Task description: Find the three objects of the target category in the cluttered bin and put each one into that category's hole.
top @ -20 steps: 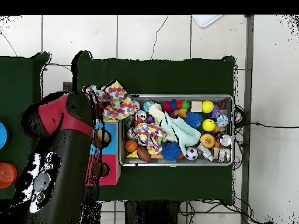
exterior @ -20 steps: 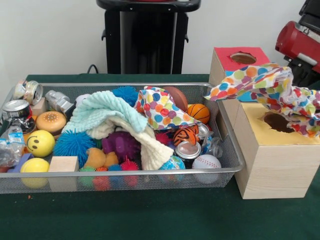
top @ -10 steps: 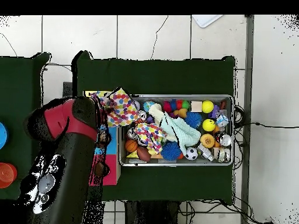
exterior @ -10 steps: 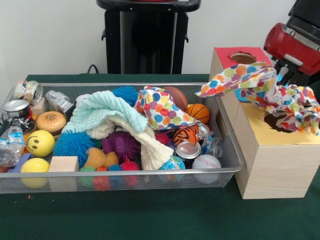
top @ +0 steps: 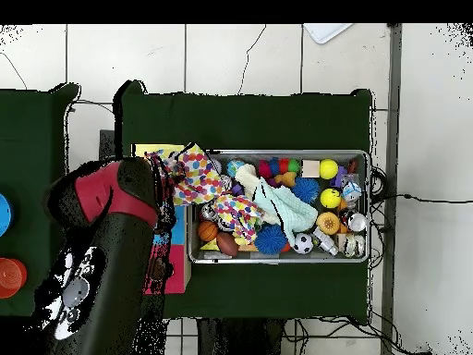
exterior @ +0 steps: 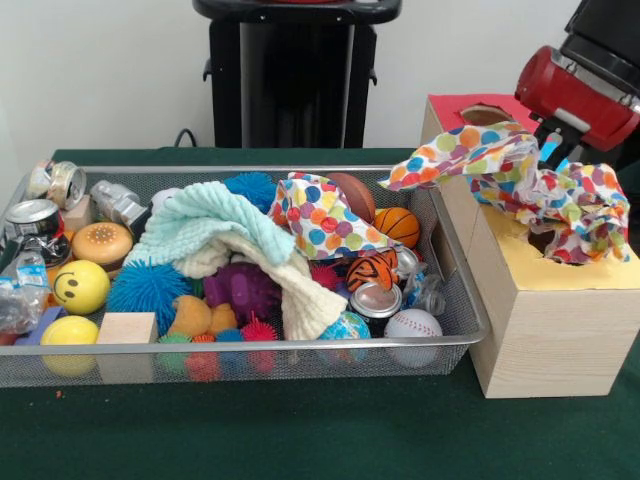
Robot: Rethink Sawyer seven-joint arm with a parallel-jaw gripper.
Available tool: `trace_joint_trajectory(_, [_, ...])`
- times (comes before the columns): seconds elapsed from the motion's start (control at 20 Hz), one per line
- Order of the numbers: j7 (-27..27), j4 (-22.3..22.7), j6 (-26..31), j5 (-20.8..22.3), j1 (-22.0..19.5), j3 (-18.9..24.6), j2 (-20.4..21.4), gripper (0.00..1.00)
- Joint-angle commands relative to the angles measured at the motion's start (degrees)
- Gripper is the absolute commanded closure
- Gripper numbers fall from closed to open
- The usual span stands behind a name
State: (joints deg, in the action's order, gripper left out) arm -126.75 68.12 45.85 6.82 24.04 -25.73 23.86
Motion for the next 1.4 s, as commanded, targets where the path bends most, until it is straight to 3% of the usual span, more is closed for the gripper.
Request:
trace_joint_trajectory(0.05, [-3.61, 5.80, -2.15, 3.82, -1.07, 2.99, -4.28, 1.00])
trace_joint_trajectory(0.6, [-8.35, -0.59, 0.91, 3.51, 1.42, -0.20, -10.47, 1.00])
trace_joint_trajectory(1.4, [-10.16, -8.89, 8.28, -1.93, 2.41, -1.58, -15.41, 1.00])
